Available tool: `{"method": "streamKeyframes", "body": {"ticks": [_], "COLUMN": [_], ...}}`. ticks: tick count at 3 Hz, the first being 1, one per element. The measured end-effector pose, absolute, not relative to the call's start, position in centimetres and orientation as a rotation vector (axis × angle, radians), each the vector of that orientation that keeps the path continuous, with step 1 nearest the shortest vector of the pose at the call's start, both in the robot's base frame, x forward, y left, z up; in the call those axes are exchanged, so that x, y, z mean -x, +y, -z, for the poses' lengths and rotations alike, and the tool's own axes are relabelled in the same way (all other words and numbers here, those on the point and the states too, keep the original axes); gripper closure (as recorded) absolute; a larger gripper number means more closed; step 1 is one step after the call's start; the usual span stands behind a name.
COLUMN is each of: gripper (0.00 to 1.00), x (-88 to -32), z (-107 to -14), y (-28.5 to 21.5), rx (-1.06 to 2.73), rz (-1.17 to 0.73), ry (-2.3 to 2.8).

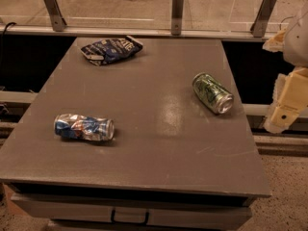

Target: Place green can upright

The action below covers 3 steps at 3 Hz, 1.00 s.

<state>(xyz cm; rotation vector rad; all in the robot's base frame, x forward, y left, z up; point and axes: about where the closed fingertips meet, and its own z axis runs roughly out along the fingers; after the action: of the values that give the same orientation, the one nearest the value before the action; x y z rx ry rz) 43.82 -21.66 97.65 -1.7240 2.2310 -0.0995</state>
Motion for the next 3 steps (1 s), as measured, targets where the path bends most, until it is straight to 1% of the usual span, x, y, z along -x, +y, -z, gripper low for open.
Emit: {"method": "streamKeyframes", "body": {"ticks": [1,2,3], "gripper": [0.0,0.0,0.0], "x": [-43.8,-45.8,-48.9], "z": [-97.7,-96.5,-95.0], "y": [-21.6,-19.5,-16.5], "rx": [1.724,1.74,1.726], "rz": [0.1,0.074,0.09], "ry": [2.231,2.224,2.243]}}
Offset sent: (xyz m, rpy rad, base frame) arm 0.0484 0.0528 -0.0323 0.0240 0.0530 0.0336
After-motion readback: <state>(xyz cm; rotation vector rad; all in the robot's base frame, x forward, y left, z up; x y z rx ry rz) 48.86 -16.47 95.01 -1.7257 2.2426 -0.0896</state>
